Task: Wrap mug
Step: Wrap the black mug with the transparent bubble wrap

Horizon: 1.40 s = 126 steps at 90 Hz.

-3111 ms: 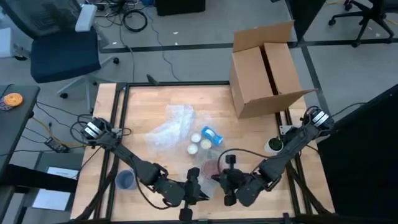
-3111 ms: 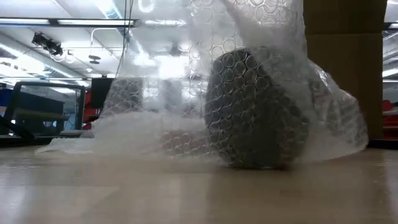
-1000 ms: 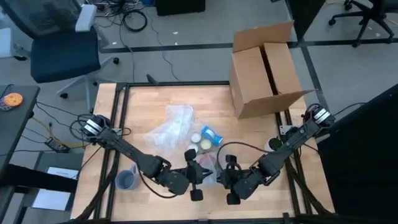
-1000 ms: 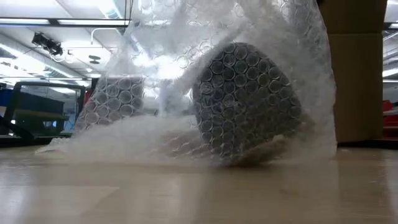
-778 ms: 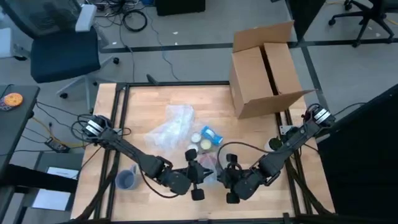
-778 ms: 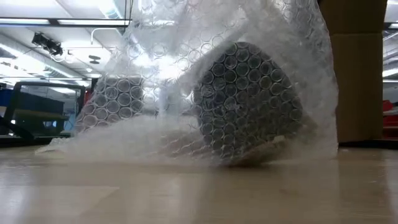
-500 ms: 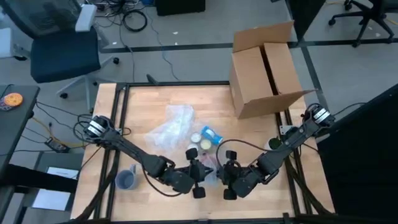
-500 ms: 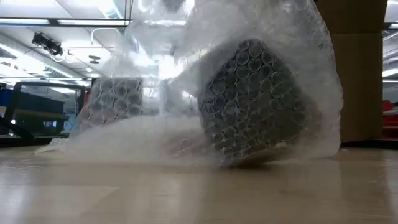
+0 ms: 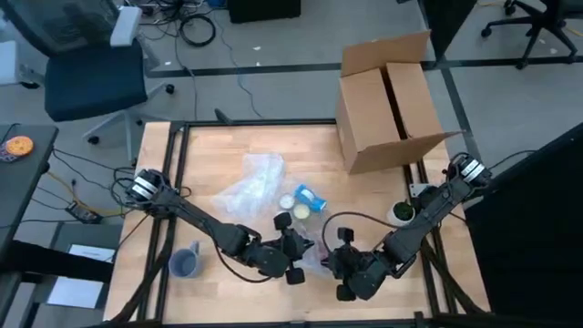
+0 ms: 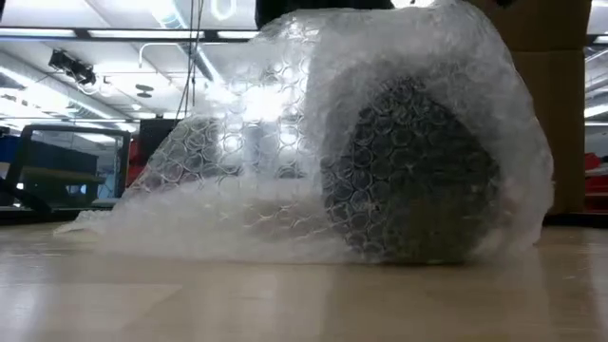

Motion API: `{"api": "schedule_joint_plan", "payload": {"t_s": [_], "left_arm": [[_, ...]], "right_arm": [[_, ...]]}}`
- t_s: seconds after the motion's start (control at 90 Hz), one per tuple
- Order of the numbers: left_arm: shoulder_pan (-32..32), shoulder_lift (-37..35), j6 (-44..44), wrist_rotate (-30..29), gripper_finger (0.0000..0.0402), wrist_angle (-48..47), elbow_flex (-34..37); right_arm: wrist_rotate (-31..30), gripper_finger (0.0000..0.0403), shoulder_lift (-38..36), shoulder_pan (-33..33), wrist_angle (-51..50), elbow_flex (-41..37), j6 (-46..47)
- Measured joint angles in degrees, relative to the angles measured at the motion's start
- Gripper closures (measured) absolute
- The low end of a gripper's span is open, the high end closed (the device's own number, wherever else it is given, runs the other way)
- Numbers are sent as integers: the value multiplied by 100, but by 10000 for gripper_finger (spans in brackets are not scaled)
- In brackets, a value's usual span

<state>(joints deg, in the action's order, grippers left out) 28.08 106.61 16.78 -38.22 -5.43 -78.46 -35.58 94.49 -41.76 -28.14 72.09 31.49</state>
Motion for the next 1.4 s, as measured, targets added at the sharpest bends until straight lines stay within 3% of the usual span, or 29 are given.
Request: {"api": "schedule_joint_plan", "payload": {"t_s": [0.344,0.544,1.033,1.4], "left_arm": [[-200,195,-17,65,402,288,4],[-326,194,-120,98,402,433,4],[-197,184,-136,142,402,511,7],[-96,-204,-316,-103,402,-81,6]], "right_arm": [[-349,403,0,19,22,103,2],[-137,403,8,373,26,21,146],[1120,403,744,903,177,21,100],[1298,403,748,916,160,21,250]]}}
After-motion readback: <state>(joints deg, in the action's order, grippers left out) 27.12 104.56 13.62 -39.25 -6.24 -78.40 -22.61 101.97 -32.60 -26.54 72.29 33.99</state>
